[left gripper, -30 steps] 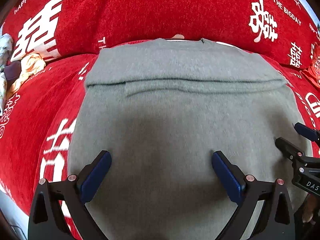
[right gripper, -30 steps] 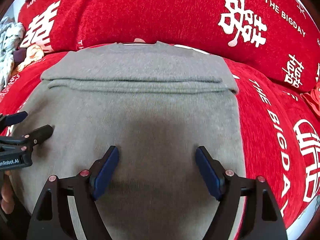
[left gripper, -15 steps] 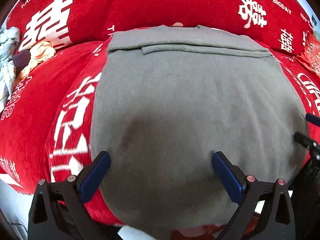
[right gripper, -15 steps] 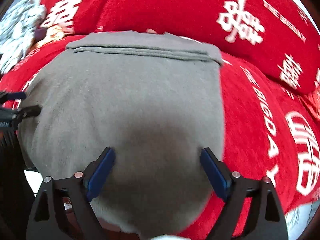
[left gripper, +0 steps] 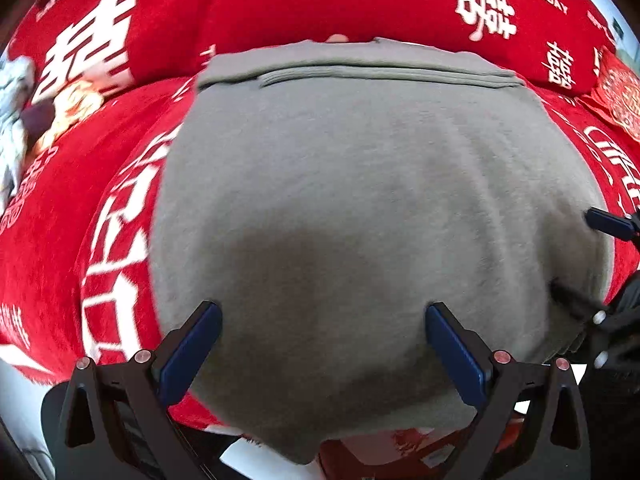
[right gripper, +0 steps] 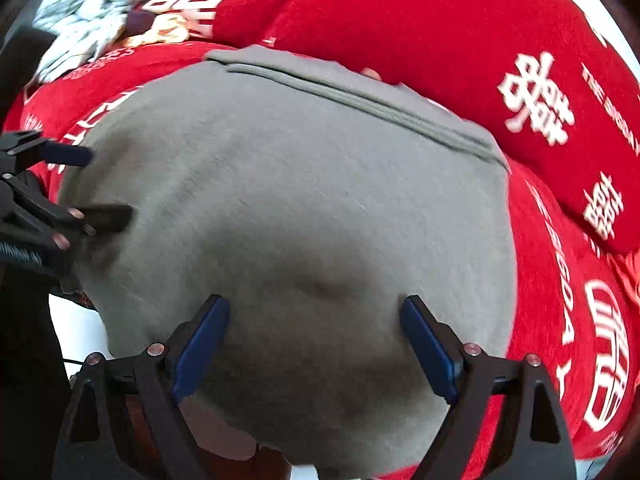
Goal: Fold small clothes
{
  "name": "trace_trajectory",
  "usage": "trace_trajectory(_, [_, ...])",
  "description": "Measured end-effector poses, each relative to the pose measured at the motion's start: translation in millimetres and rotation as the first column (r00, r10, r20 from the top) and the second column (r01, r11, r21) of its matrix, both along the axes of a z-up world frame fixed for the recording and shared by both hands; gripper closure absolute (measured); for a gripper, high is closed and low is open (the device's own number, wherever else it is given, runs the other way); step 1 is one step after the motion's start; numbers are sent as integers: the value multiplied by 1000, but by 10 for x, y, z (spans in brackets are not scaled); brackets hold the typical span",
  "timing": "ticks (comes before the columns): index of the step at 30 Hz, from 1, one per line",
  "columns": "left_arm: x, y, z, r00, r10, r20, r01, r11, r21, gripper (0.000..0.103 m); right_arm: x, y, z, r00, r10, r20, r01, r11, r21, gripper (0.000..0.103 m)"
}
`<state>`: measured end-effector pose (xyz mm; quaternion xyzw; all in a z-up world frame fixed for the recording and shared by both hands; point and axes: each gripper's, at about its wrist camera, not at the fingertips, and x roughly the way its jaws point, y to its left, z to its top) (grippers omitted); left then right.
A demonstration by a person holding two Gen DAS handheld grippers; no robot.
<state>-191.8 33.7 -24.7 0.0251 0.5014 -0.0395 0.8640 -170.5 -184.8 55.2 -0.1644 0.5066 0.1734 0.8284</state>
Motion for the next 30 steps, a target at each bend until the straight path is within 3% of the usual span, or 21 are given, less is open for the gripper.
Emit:
trace_trajectory(7, [-133,121,-45,999,33,-7,-33,999,-3,0,-107,-379,-23,996,-86,-21,86,996,-4,12])
trace_trajectory(11, [-323,382,29,995,96,-18,-97,989,-111,0,-198,-548,80,988,-154,-27,155,988,19,12])
trace_trajectory(14, [-404,663,-93,984,155,-94,-174,949,-261,0,-258,-799,125,971,-236,-46,239,969,68,12])
trace_trajectory(17, [-394,824,-266,969,198,-145,-237,911,-338,0,-256,-1124,8,934,-329,-136,349,921,171,12])
trace_trajectory(19, [-365,854,-341,969,177,-172,-234,881,-411,0,-249,-1237,-85,918,-349,-186,385,898,215,12])
trace_trajectory(27, [-319,686,-275,981,155,-114,-190,881,-433,0,-311,-1222,-82,957,-231,-175,284,869,405,12])
trace_trajectory(30, [-288,598,-190,986,159,-59,-169,892,-420,3,-289,-1153,-92,965,-206,-162,257,868,425,17])
